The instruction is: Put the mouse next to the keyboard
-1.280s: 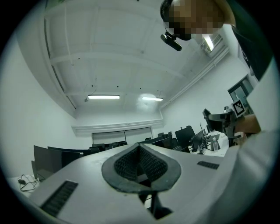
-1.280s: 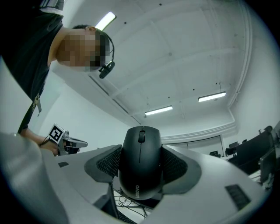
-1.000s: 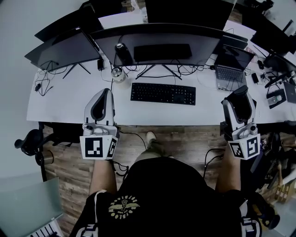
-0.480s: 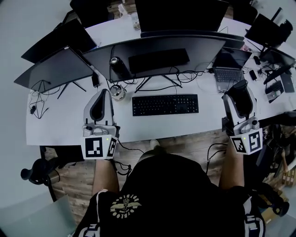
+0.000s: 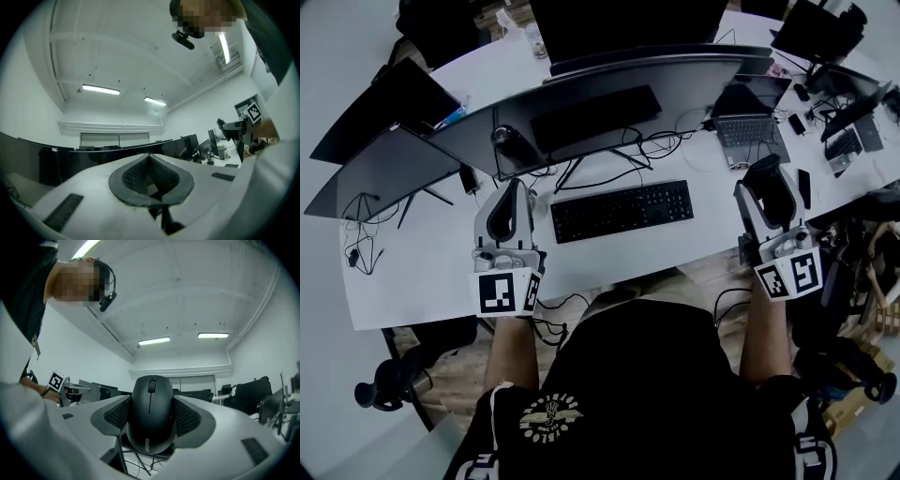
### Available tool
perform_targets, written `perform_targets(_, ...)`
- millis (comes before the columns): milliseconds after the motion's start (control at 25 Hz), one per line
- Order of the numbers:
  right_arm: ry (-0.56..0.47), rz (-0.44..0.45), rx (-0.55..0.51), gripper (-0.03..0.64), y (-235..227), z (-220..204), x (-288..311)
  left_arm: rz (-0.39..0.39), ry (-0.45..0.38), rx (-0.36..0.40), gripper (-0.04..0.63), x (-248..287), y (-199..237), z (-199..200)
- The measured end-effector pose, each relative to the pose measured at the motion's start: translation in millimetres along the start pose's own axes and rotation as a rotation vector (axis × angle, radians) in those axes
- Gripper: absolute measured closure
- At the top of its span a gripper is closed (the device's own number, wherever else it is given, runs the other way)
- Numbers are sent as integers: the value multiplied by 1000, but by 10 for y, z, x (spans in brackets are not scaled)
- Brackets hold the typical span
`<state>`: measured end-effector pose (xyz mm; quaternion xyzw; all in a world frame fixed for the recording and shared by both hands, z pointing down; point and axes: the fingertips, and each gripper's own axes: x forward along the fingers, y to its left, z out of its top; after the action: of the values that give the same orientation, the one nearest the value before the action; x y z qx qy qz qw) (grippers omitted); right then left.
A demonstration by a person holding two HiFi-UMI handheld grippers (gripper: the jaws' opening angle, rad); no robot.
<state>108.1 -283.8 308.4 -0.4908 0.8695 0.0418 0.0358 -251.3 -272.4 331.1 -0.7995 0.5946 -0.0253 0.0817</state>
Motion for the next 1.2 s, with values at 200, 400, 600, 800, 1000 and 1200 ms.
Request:
perform_targets(200,96,-32,59,331,-206,-546,77,-40,28,-24,595,251,-192,-268)
perform_targets(400,209,-29,114,331,-377,-1194,157,-63,64,-22,595,445,-409,-539)
perform_targets(600,291,-35,145,331,-594,-1713,198,-91,97,-45,595,715,-651,-831)
perform_targets(800,367,-53,190,331,-746,-2249,174,-119,122,-59,595,918,-821,-1016)
perform_targets(1000,489,-73,228,331,-834,-2887,151,-138,149,-68,595,1119,-942,-1184)
perform_targets(1200,638,-90,255,331,-891,-3599,94,-148,182,-66,594,1228,-1019,-1301)
